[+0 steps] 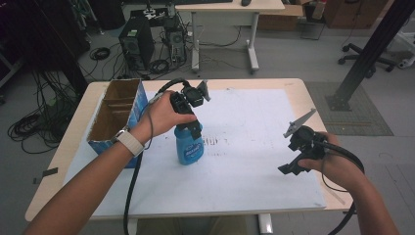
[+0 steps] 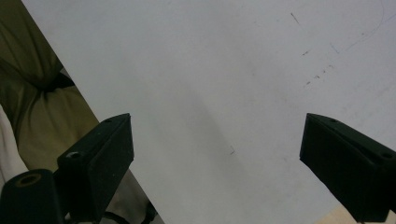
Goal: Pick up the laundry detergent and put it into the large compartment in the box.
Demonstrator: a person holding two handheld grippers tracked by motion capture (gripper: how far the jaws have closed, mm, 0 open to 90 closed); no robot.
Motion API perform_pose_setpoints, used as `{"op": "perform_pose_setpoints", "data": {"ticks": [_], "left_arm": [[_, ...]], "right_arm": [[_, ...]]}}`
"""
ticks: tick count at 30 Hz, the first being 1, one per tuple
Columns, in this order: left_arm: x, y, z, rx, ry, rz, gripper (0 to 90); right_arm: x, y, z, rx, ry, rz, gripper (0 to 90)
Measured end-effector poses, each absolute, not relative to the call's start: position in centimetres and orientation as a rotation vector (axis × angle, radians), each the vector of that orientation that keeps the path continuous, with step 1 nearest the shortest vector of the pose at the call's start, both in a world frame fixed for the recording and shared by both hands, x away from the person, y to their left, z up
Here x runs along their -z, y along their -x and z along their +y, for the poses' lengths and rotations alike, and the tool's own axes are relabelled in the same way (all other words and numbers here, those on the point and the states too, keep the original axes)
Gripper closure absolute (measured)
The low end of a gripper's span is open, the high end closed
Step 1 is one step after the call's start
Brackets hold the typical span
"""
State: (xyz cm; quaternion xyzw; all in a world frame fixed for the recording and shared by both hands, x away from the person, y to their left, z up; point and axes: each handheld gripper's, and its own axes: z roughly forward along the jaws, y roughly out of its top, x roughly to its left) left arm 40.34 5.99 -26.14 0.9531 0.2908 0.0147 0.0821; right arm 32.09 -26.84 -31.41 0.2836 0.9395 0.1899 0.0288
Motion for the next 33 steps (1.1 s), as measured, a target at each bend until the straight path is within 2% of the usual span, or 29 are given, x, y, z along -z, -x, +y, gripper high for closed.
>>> {"op": "perform_pose_setpoints", "data": {"ticks": [33], "left_arm": [[28.5, -40.7, 5.8, -0.034, -2.861, 0.898, 12.9]], "right_arm": [[31.8, -32.1, -26.9, -0.587, -0.876, 2.905, 9.9]]}}
